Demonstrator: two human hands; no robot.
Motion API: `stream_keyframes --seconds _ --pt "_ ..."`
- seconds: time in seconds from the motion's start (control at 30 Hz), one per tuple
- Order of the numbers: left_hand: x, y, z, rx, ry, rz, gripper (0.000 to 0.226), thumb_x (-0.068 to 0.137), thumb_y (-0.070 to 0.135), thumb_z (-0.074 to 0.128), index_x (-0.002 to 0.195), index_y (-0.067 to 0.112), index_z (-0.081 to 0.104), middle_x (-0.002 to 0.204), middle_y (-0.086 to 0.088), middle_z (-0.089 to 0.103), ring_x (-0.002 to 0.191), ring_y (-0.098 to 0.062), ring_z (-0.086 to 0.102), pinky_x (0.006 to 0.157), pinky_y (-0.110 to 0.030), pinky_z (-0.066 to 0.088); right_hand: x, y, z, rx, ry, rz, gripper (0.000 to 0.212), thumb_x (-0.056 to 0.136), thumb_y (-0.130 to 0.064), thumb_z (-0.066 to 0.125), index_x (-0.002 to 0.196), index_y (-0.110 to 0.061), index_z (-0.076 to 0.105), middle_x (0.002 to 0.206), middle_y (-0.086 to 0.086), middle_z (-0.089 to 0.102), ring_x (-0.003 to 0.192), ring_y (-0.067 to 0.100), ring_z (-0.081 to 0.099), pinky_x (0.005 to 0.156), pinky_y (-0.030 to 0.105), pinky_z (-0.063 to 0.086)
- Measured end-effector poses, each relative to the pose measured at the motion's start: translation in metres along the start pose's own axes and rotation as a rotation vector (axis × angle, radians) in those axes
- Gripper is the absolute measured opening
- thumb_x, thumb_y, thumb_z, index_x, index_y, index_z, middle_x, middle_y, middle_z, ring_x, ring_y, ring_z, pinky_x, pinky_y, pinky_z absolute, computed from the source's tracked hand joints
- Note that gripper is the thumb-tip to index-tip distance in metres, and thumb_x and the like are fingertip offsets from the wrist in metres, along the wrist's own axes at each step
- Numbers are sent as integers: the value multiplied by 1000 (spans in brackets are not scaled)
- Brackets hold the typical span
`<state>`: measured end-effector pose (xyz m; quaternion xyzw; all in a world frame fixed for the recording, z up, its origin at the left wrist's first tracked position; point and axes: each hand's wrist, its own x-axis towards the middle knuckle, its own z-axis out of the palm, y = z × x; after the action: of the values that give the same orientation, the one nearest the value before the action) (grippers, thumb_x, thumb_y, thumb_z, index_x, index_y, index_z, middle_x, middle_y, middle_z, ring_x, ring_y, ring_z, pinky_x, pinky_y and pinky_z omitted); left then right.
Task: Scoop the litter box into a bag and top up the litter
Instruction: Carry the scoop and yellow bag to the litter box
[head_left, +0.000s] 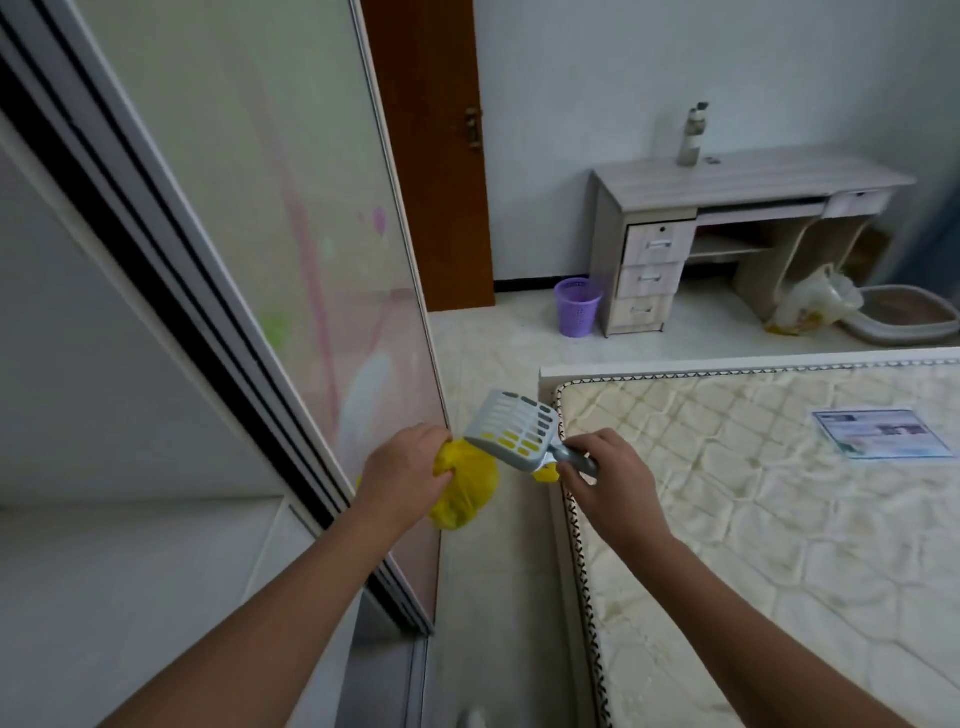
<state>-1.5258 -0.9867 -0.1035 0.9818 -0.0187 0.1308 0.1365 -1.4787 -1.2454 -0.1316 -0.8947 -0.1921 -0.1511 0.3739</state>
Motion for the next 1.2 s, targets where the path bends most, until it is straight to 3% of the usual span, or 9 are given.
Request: stream_keyframes --seconds 0.13,0.27,0.5,0.6,0.97,1.2 --pt "35 2 20 65 -44 55 33 66 36 54 92 17 64 87 -4 64 82 -30 63 61 -35 52 17 24 8 -71 -21 -2 20 79 -19 75 98 -15 70 89 -2 58 85 17 56 71 20 36" --pt "70 -13 46 14 -83 19 37 66 34 58 97 16 65 92 -4 65 87 -29 62 67 -35 52 44 42 29 -141 -78 -37 20 77 -17 77 95 -14 70 87 2 59 80 25 56 67 25 39" --pt "141 -60 81 3 -146 14 37 68 38 56 97 17 64 93 -2 64 87 -29 62 67 -38 53 115 61 67 -202 -126 60 21 76 -17 78 95 -18 69 85 -3 56 81 22 54 68 24 36" --pt "179 -75 89 33 -174 27 28 73 34 64 95 16 62 92 -4 62 88 -30 61 66 -38 51 152 70 77 -224 -105 107 20 77 -18 77 95 -16 70 85 -3 56 82 21 53 68 24 33" --pt "302 -91 111 113 -185 169 25 85 30 60 103 12 58 98 -7 60 92 -27 58 69 -35 43 271 112 107 -153 -17 232 21 80 -22 75 100 -17 70 85 -12 51 85 14 52 73 26 38" --pt "399 -118 133 141 -225 152 23 79 26 65 95 11 58 92 -9 60 85 -30 58 66 -39 46 363 164 148 -106 -60 250 19 80 -26 74 97 -18 70 84 -9 53 83 15 52 71 25 36"
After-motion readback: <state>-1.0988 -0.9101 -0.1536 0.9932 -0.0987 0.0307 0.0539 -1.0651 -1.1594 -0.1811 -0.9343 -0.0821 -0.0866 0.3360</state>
